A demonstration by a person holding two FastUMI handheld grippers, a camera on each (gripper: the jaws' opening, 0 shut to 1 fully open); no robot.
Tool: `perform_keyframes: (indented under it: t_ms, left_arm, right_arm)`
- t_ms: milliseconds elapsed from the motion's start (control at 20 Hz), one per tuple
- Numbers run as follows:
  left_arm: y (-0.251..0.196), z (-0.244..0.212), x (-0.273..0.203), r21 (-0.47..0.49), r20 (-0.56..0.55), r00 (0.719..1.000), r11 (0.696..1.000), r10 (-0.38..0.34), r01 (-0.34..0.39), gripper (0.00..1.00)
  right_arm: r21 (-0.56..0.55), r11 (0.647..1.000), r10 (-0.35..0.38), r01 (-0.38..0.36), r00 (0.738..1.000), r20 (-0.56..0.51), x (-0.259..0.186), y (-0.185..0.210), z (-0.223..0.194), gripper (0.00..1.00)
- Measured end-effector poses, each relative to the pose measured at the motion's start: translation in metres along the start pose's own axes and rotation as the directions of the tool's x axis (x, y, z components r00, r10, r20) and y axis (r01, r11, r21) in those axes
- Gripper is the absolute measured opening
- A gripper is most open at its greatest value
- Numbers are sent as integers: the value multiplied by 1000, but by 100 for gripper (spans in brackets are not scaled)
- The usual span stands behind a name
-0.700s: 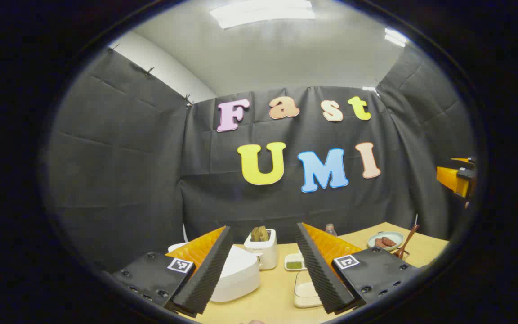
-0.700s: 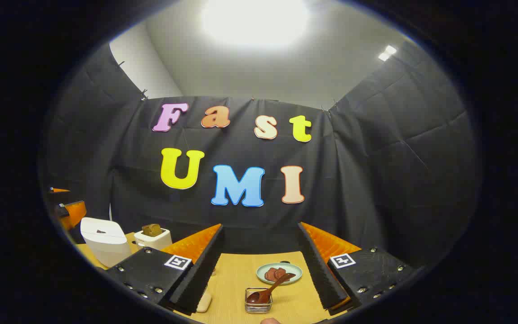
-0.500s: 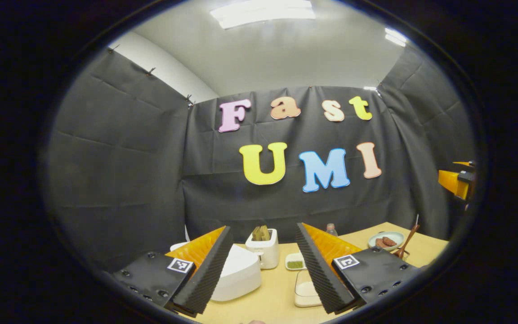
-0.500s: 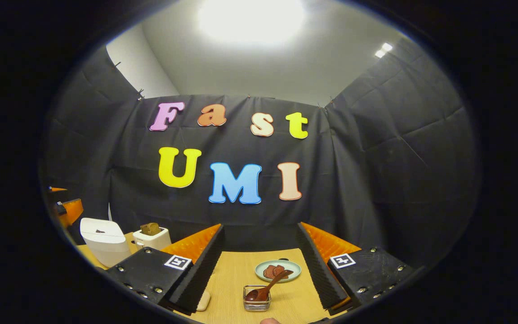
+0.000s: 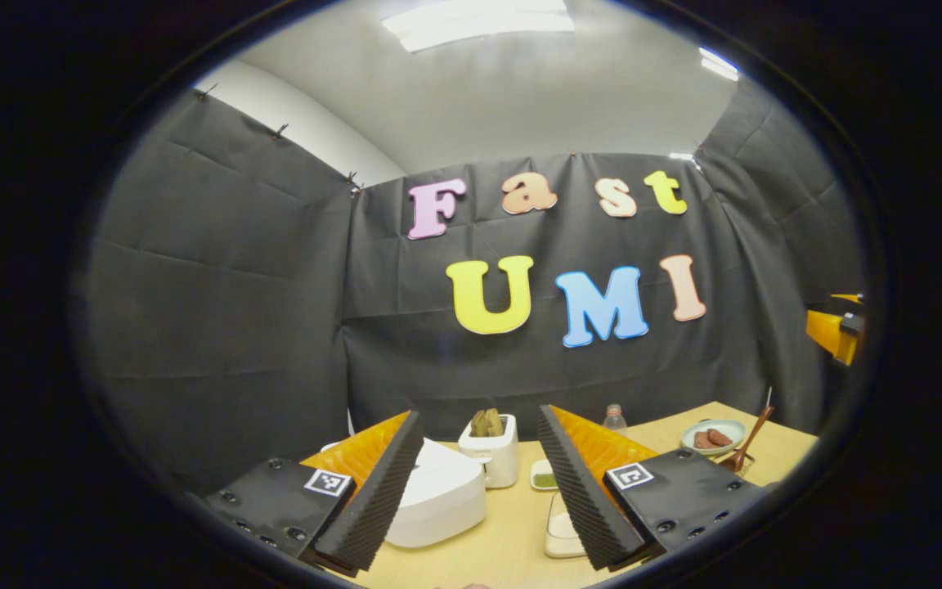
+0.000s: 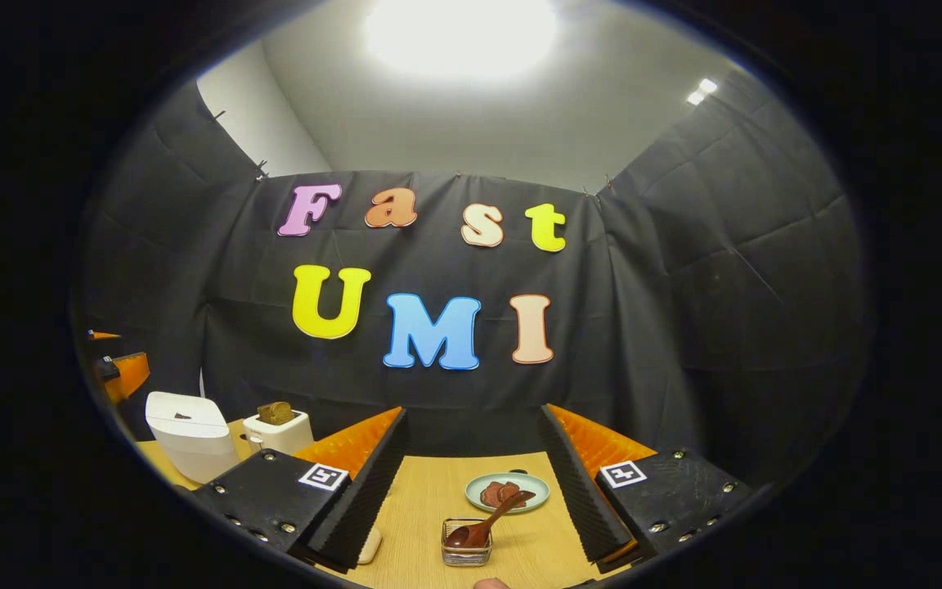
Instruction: Close the left gripper, press the button to open the rice cooker; take a wooden spoon from the chopstick holder with the right hand, scoop a spoonful of rice and pour it into the rice cooker, then put the wooden spoon back into the chopstick holder.
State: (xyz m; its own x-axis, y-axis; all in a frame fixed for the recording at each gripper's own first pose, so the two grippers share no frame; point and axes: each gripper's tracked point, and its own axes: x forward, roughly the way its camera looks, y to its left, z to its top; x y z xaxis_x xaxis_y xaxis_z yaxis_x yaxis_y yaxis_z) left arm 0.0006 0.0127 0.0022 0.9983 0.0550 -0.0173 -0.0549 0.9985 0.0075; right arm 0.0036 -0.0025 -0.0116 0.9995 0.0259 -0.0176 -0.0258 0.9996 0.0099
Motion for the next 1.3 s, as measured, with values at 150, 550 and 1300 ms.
perform_keyframes:
  t_ms: [150,550,1300]
  left_arm:
    - [4,0,1,0,-2,1000,1000,1,-1,100]
    - [15,-1,8,3,-9,1000,1000,-2,2,70]
    - [71,-31,49,10,-35,999,999,36,-36,8]
  right_arm:
    - [1,1000,1,-1,1000,-5,5,1,-2,96]
    - [-3,1000,14,-14,1000,-8,7,9,-4,96]
    - [-35,998,-57,57,998,-19,1,23,-10,96]
